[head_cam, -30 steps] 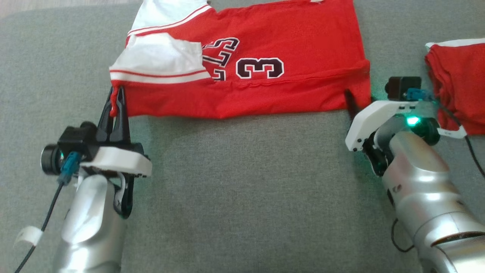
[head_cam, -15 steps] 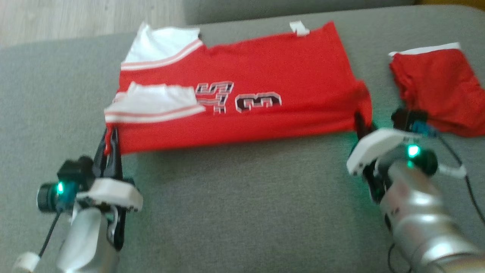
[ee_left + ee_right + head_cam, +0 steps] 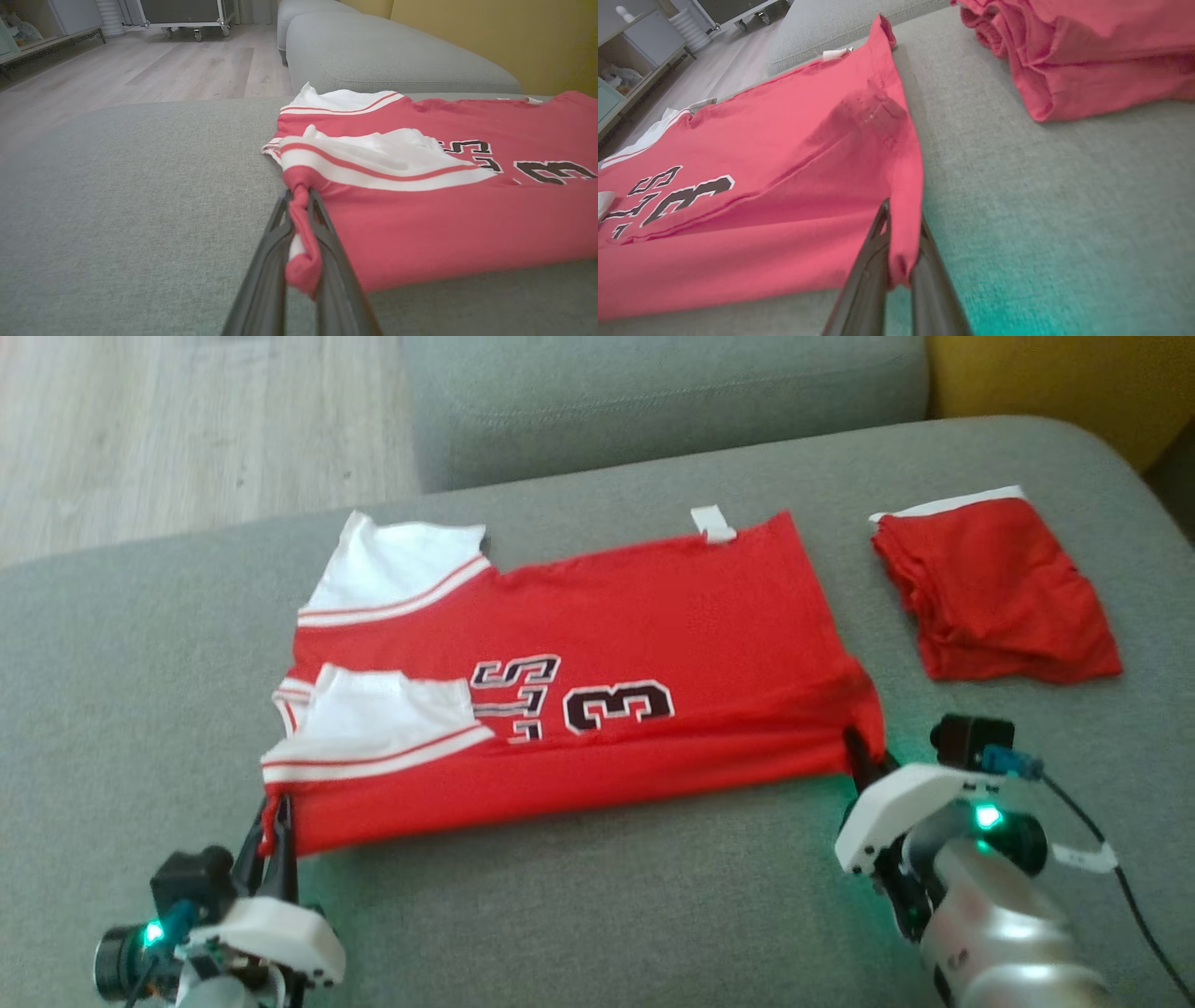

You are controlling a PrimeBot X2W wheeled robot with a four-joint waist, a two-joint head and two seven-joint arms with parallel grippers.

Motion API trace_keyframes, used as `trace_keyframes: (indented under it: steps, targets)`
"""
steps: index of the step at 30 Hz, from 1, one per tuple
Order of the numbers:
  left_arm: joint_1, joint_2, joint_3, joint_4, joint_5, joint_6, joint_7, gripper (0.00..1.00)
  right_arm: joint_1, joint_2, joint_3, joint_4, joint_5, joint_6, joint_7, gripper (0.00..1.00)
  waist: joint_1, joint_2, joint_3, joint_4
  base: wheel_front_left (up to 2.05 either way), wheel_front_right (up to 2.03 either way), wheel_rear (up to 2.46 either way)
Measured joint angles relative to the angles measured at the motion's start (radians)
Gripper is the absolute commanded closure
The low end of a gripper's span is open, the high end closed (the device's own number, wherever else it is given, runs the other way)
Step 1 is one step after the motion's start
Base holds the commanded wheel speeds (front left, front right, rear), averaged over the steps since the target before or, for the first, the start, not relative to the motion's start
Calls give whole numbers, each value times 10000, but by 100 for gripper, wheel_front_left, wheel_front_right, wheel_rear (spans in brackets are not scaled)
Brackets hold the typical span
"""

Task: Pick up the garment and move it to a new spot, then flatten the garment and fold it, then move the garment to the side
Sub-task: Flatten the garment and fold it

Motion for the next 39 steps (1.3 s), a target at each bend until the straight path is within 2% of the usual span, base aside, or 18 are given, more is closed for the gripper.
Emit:
trace_keyframes:
  steps: [14, 16, 18, 19, 26, 30, 32, 33, 36, 39]
  targets:
    - [666, 6, -165, -821, -100, 171, 374, 100, 409, 0, -6, -238, -8, 0, -15, 100, 2, 0, -218, -222, 0, 0, 0]
    - [667, 6, -198, -849, -100, 232, 345, 100, 503, 0, -4, -328, -8, 0, -46, 0, 2, 0, -203, -216, 0, 0, 0]
    - [668, 6, -219, -857, -100, 253, 244, 20, 598, -8, 42, -569, 88, 0, -50, 0, 2, 0, -171, -205, 0, 0, 0]
    - [668, 8, -221, -855, -100, 290, 188, 0, 665, -13, 88, -742, 157, 0, -67, 0, 3, 0, -154, -204, 0, 0, 0]
    - [656, 21, 29, -1250, -265, 514, -355, 0, 965, -23, -286, -2518, 102, 0, -405, 0, 3, 0, 44, -238, 0, 0, 0]
    - [540, -4, 226, -2123, -334, 495, -604, 0, 1518, -23, -1126, -4667, -468, 0, -414, 0, 3, 0, 234, -262, 0, 0, 0]
    - [472, -46, 403, -2801, -332, 408, -617, 0, 1967, -29, -1434, -5726, -690, 0, -416, 0, 3, 0, 348, -269, 0, 0, 0]
    - [472, -46, 403, -2801, -332, 408, -617, 0, 1967, -29, -1434, -5726, -690, 0, -416, 0, 3, 0, 348, -269, 0, 0, 0]
    - [383, -163, 669, -3841, -261, 151, -648, 0, 2614, -21, -1722, -6926, -830, 0, -416, 0, 3, 0, 547, -287, 0, 0, 0]
    - [281, -270, 717, -4318, -81, -102, -663, 0, 2930, -17, -1896, -7745, -861, 0, -418, 0, 3, 0, 777, -317, 0, 0, 0]
